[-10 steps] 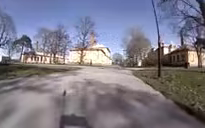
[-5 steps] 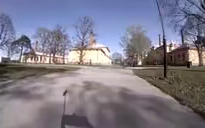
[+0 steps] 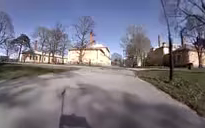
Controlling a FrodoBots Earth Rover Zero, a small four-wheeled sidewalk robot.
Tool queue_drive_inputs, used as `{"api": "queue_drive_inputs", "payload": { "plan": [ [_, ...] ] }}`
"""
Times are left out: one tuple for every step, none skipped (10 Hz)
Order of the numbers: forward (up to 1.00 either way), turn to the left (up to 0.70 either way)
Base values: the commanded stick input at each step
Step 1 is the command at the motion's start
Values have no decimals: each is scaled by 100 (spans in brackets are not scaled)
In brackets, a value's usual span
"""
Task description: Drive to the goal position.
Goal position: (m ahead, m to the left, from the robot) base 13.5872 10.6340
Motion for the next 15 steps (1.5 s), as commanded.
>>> {"api": "queue_drive_inputs", "payload": {
  "plan": [
    [85, 0],
    [85, 0],
    [85, 0],
    [85, 0],
    [85, 0],
    [85, 0],
    [85, 0],
    [85, 0],
    [85, 0],
    [85, 0],
    [85, 0],
    [85, 0],
    [85, 0],
    [85, 0],
    [85, 0]
  ]
}}
